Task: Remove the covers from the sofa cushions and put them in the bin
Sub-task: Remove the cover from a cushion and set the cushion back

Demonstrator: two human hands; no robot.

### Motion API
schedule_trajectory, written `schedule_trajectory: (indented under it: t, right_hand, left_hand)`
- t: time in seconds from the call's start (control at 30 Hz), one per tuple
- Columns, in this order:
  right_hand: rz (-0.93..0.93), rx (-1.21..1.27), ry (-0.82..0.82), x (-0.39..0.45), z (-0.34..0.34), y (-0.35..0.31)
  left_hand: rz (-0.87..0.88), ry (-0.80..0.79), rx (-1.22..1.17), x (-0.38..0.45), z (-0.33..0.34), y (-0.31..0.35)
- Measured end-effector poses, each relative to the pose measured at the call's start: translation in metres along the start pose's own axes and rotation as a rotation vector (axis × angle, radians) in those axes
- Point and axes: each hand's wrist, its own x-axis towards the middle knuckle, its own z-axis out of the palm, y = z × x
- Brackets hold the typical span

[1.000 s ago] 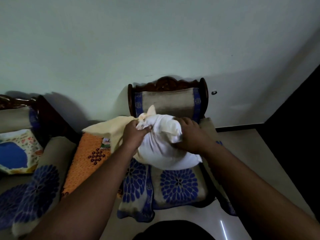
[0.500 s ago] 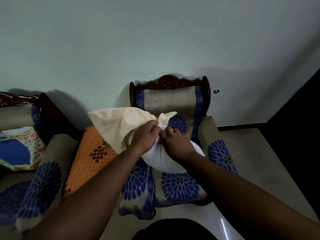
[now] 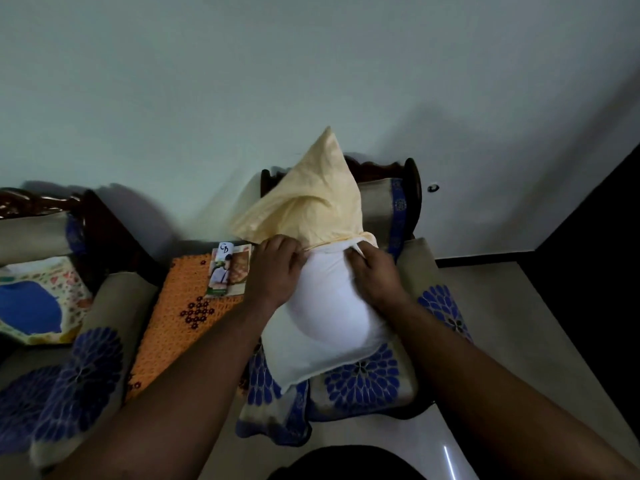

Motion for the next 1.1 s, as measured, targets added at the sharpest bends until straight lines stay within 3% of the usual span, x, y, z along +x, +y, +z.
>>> schedule_trajectory:
  t: [0.17, 0.33, 0.43, 0.5, 0.57, 0.7, 0.77, 0.83, 0.9, 1.0, 1.1]
  right_hand:
    - [0.214, 0.290, 0.044, -0.003, -0.010, 0.004]
    - [0.497, 0.431, 0.158, -0.004, -0.022, 0.008]
    - [0.416, 0.371, 0.112, -0.014, -0.017, 0.009]
    - [0.466, 0.477, 0.122, -0.018, -0.012, 0.008]
    - [0.490, 0.457, 0.040, -0.019, -0.014, 0.008]
    - [0.476, 0.056, -0.286, -0.015, -0.032, 0.024]
    - [0.380, -0.209, -0.230, -0.024, -0.033, 0.026]
    - [0.212, -0.613, -0.023, -0.038, -0.031, 0.018]
    - [-0.051, -0.764, 0.144, -0.049, -0.022, 0.006]
    - [-0.362, -0.667, -0.133, -0.069, -0.001, -0.004]
    - [-0.494, -0.875, -0.267, -0.084, 0.021, 0.017]
  left_hand:
    - [0.002, -0.030, -0.297, -0.003, -0.005, 0.015]
    - [0.218, -0.096, -0.308, -0.027, -0.013, 0.061]
    - [0.076, -0.057, -0.117, -0.016, -0.007, 0.029]
    - [-0.089, -0.113, -0.187, -0.004, -0.002, 0.009]
    - [-0.176, -0.127, -0.330, 0.000, 0.004, 0.015]
    - [-0.249, -0.094, -0.441, 0.000, 0.009, 0.041]
    - [-0.349, -0.074, -0.530, 0.001, 0.010, 0.042]
    - [-0.399, -0.083, -0.619, 0.002, 0.009, 0.045]
    - [-0.411, -0.123, -0.685, 0.003, 0.006, 0.054]
    - [-0.383, -0.187, -0.769, 0.009, -0.001, 0.070]
    - [-0.389, -0.251, -0.892, 0.016, -0.012, 0.079]
